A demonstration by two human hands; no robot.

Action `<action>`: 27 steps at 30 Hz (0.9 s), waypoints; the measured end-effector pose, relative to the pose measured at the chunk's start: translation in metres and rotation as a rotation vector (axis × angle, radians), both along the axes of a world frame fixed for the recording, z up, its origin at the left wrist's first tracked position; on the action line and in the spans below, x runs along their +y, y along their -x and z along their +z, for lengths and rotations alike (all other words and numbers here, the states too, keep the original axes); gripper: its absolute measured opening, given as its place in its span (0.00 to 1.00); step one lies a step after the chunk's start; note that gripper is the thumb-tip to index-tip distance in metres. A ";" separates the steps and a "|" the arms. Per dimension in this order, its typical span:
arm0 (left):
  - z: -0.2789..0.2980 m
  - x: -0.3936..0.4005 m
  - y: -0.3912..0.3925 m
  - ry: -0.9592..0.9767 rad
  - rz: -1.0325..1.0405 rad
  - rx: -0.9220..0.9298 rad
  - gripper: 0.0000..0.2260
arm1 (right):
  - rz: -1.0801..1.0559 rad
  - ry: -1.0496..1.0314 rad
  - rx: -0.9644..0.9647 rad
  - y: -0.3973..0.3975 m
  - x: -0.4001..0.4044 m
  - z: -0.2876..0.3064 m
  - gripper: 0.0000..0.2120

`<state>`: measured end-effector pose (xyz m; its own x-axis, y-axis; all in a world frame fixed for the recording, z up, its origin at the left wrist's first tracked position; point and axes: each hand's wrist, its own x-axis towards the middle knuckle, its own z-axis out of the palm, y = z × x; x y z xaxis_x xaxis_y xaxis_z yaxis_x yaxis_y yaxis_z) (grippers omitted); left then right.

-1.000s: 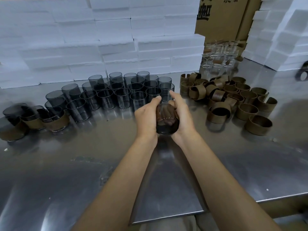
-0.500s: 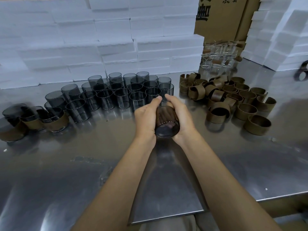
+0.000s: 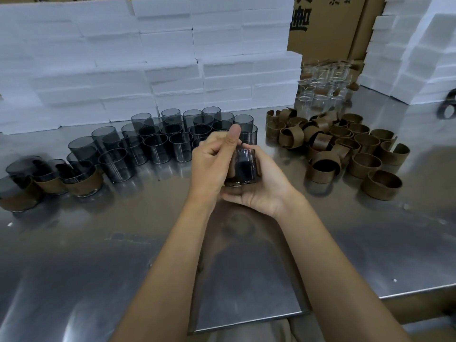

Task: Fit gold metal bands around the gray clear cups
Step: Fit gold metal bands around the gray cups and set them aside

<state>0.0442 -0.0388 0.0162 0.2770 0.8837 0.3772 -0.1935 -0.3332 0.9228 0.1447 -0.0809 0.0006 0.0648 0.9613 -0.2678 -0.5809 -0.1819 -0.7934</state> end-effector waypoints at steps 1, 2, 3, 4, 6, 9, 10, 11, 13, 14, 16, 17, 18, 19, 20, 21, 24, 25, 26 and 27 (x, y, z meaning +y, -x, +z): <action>0.000 0.002 0.001 -0.035 0.017 0.028 0.16 | -0.004 -0.003 -0.006 -0.002 0.000 0.000 0.23; 0.000 0.003 0.000 -0.060 0.036 0.054 0.18 | -0.006 -0.007 0.003 -0.003 -0.001 0.000 0.21; -0.002 0.004 -0.001 -0.072 0.049 0.079 0.20 | -0.010 -0.012 0.013 -0.005 -0.001 0.000 0.21; -0.003 0.004 -0.002 -0.063 0.048 0.092 0.23 | -0.015 -0.022 0.020 -0.006 -0.002 0.000 0.21; -0.005 0.004 -0.001 0.019 0.020 0.079 0.25 | -0.017 -0.059 0.019 -0.007 -0.002 -0.001 0.23; -0.007 0.007 0.002 0.150 -0.057 0.065 0.26 | -0.022 -0.112 0.027 -0.007 -0.002 -0.001 0.24; -0.009 0.009 0.002 0.161 -0.081 0.072 0.26 | -0.031 -0.125 0.032 -0.008 -0.001 -0.001 0.24; -0.010 0.009 0.001 0.161 -0.096 0.086 0.26 | -0.040 -0.134 0.038 -0.008 -0.001 -0.001 0.24; -0.014 0.008 -0.005 0.176 -0.074 0.122 0.26 | -0.068 -0.140 0.045 -0.006 0.000 -0.003 0.24; -0.016 0.006 -0.008 0.201 -0.045 0.130 0.26 | -0.090 -0.129 0.042 -0.005 0.000 -0.004 0.24; -0.022 0.005 -0.013 0.211 -0.016 0.119 0.28 | -0.136 -0.088 0.012 -0.004 0.002 -0.006 0.27; -0.024 0.005 -0.014 0.183 -0.018 0.121 0.29 | -0.152 -0.071 -0.019 -0.005 0.002 -0.008 0.30; -0.025 0.003 -0.014 0.150 -0.026 0.125 0.29 | -0.164 -0.062 -0.047 -0.006 0.003 -0.009 0.34; -0.025 0.002 -0.015 0.126 -0.033 0.126 0.30 | -0.172 -0.059 -0.066 -0.007 0.003 -0.010 0.38; -0.025 0.001 -0.015 0.119 -0.036 0.123 0.29 | -0.176 -0.061 -0.073 -0.009 0.003 -0.011 0.40; -0.025 0.001 -0.015 0.119 -0.033 0.120 0.28 | -0.181 -0.062 -0.075 -0.009 0.003 -0.011 0.41; -0.028 0.002 -0.014 0.108 -0.030 0.123 0.24 | -0.175 -0.063 -0.081 -0.011 0.005 -0.012 0.42; -0.029 0.004 -0.013 0.095 -0.031 0.129 0.24 | -0.166 -0.060 -0.085 -0.011 0.006 -0.012 0.42; -0.029 0.005 -0.012 0.085 -0.038 0.132 0.24 | -0.157 -0.055 -0.087 -0.011 0.006 -0.012 0.41; -0.029 0.006 -0.011 0.085 -0.051 0.133 0.24 | -0.147 -0.050 -0.087 -0.011 0.006 -0.012 0.40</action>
